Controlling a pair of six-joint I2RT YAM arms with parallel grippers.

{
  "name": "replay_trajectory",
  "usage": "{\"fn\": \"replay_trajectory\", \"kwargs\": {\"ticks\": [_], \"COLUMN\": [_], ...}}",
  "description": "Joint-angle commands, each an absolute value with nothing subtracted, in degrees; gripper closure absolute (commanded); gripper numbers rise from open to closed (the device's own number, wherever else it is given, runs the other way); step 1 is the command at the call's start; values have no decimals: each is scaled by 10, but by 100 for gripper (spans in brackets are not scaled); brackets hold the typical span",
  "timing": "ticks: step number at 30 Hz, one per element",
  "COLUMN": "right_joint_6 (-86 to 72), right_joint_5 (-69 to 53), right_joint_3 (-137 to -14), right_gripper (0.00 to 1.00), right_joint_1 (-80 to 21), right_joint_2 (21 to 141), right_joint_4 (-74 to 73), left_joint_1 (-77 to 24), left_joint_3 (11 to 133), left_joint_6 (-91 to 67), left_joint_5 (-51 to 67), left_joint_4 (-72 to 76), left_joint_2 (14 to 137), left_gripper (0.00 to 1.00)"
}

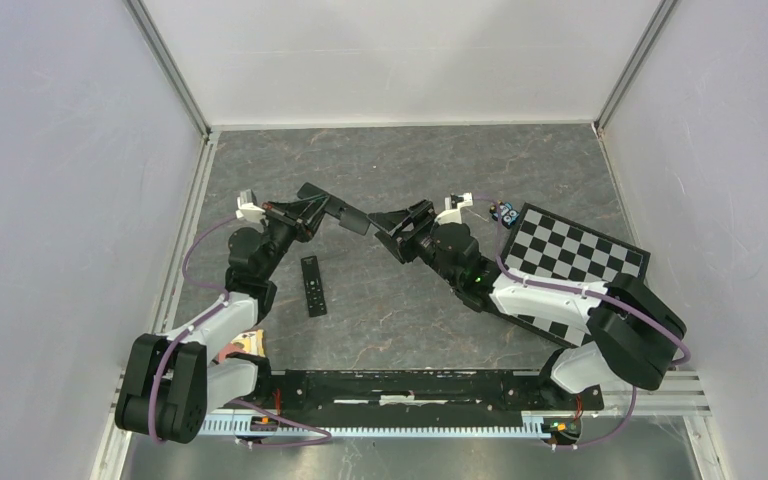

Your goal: Load the batteries into the remote control

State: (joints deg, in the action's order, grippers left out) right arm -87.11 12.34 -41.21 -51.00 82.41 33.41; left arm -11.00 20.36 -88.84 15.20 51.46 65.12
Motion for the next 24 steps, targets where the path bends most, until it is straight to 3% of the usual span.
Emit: {"fn": "replay_trajectory", "kwargs": {"ticks": [1,8,17,24], "right_joint_6": [-870,-878,-832,-801], "right_joint_5": [133,123,82,17], "right_joint_3": [-412,-410,-413,-410], "right_gripper": [31,29,19,18], "right_joint_1": [-512,-510,-509,-504], "right_joint_2": [812,818,836,863], "right_joint_4": [357,352,385,422], "left_joint_1": [-112,-113,-113,-112], "left_joint_3": [233,230,236,239], "left_joint_6": [-903,-889,-891,-894], "left_joint_5": [158,147,145,154], "left_joint_4": [478,416,370,361], "left_joint_2": [633,624,620,616], "left_gripper": [98,98,98,98]}}
